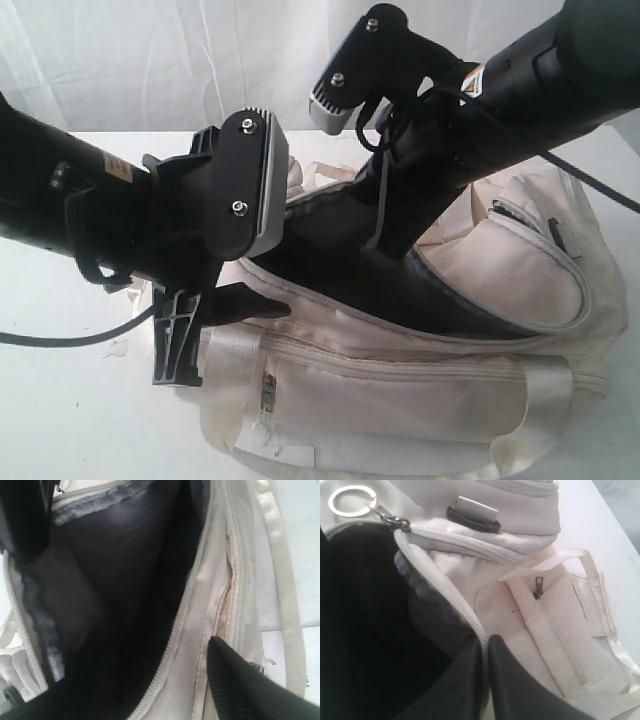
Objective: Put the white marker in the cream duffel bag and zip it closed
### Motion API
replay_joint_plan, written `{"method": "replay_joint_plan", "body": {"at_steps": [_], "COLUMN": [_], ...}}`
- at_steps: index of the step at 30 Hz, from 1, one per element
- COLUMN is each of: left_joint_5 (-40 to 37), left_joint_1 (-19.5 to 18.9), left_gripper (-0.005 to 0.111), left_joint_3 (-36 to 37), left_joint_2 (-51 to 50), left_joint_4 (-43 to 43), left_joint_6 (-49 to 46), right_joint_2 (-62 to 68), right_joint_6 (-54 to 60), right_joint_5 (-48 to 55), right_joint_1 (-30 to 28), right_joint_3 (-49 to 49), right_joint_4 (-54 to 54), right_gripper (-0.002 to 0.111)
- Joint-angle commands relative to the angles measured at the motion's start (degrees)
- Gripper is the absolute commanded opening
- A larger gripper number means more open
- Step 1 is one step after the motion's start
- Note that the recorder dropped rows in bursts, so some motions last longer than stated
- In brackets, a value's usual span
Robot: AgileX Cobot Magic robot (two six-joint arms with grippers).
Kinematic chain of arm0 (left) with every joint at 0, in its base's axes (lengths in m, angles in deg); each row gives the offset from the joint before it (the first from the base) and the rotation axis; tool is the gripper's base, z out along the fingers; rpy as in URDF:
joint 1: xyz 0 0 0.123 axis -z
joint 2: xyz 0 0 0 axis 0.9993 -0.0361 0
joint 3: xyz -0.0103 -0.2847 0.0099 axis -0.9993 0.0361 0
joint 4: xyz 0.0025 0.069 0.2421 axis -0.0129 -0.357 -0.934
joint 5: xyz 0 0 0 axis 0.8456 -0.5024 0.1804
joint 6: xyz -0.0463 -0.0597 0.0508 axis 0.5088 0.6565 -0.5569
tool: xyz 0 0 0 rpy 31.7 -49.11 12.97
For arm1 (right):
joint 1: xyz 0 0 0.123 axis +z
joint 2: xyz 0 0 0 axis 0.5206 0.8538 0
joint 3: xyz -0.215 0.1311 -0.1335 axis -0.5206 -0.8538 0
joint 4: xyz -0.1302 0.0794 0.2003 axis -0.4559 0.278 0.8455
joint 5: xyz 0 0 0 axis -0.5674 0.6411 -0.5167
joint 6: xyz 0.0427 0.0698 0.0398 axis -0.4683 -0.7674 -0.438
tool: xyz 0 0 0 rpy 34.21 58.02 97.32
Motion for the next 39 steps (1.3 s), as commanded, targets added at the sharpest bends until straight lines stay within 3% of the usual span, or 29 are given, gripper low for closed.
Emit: {"method": "replay_joint_plan", "body": {"at_steps": [1,5,7,9,10,12,20,24,35,39], "left_joint_5": [1.62,2.41,2.08,1.05,-0.22,-2.78,-5.28,-5.44,-5.69,-5.69], "left_joint_1": [0.29,0.29,0.29,0.29,0.29,0.29,0.29,0.29,0.29,0.29], "left_gripper": [0.056,0.055,0.046,0.03,0.013,0.0,0.0,0.0,0.0,0.0], "left_joint_3": [0.37,0.37,0.37,0.37,0.37,0.37,0.37,0.37,0.37,0.37], "left_joint_2": [-2.03,-3.63,-4.01,-4.01,-4.01,-4.01,-4.01,-4.01,-4.01,-4.01], "left_joint_4": [0.61,0.77,1.22,1.35,1.35,1.35,1.24,1.24,1.24,1.24], "left_joint_6": [-0.42,-0.42,-0.27,0.22,1.02,2.17,6.16,6.19,6.29,6.29], "right_joint_2": [-0.58,-0.58,-0.58,-0.58,-0.58,-0.58,-0.58,2.21,0.78,-2.24], "right_joint_6": [0.49,0.59,0.76,0.86,1.0,2.33,3.49,3.76,-1.38,-3.02], "right_joint_5": [-0.51,-0.75,-1.52,-3.03,-4.59,-5.72,-9.91,-9.91,0.58,6.28], "right_joint_1": [-0.69,-0.69,-0.69,-0.69,-0.69,-0.69,-5.79,-7.54,-7.53,-7.53], "right_joint_3": [0.48,0.48,0.48,0.48,0.48,0.48,0.88,6.01,9.73,9.62], "right_joint_4": [-0.14,-0.14,-0.14,-0.35,-0.62,-0.76,-3.17,-4.57,-4.69,-3.12], "right_gripper": [0.005,0.005,0.005,0.005,0.005,0.005,0.005,0.005,0.006,0.017]}}
